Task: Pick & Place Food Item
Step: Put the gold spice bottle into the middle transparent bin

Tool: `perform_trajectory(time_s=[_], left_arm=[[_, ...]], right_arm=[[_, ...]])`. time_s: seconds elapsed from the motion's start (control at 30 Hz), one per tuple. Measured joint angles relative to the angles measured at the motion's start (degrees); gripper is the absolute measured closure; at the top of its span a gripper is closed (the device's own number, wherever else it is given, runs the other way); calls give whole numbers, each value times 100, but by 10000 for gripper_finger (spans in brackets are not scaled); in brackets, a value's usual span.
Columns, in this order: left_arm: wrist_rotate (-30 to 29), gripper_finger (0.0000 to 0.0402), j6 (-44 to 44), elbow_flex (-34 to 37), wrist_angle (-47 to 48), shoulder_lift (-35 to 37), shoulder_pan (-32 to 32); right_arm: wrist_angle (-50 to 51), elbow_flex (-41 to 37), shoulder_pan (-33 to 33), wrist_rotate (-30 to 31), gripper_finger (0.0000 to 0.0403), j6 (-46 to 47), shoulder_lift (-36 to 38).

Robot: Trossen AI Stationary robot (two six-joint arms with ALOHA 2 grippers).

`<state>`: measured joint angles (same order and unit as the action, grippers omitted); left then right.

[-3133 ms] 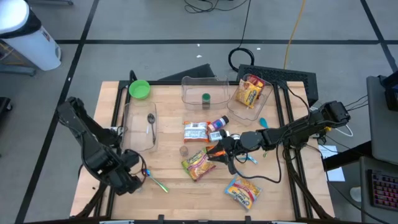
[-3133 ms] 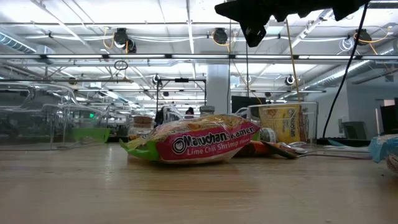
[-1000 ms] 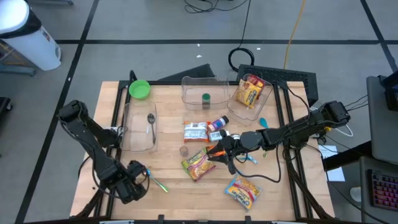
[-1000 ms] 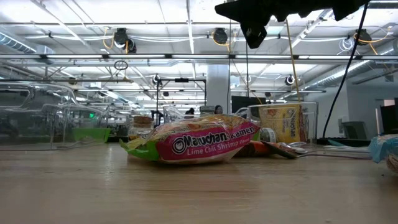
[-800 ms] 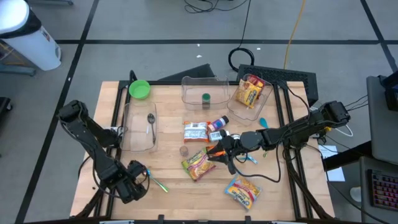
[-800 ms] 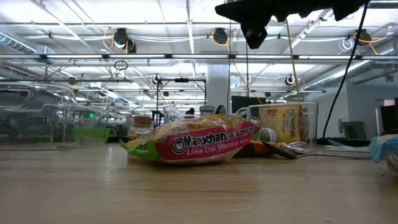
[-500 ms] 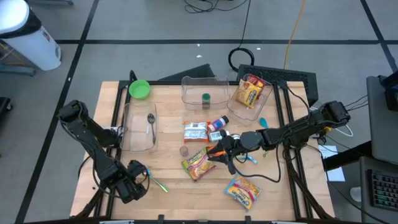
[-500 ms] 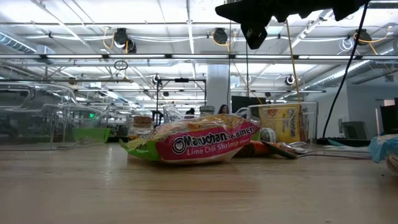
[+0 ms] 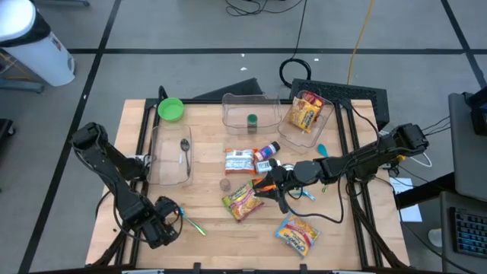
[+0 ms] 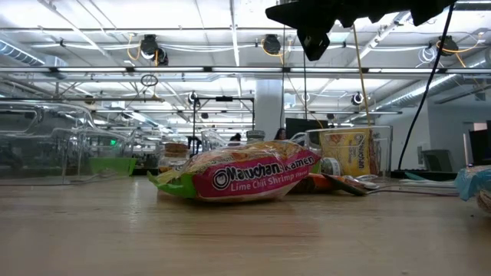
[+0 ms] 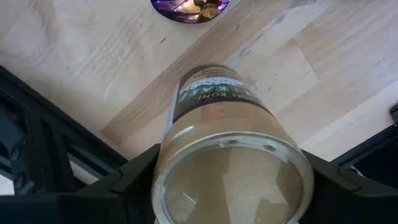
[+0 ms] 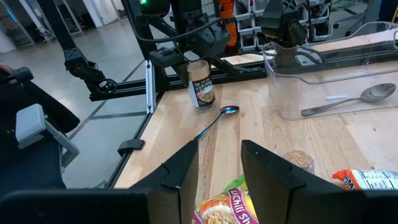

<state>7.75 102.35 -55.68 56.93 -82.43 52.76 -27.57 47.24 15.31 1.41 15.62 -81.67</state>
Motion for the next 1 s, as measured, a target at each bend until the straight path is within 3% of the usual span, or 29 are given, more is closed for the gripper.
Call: perform_trajectory(time_s=[0.77,1.0], left_arm=[[233,125,-7,2,-66,279,-1],[-539,125,91,-114,-58,756,-27]], right_arm=[[-1,0,0,1,287,4,0],[-167,0,0,4,287,-1,0]])
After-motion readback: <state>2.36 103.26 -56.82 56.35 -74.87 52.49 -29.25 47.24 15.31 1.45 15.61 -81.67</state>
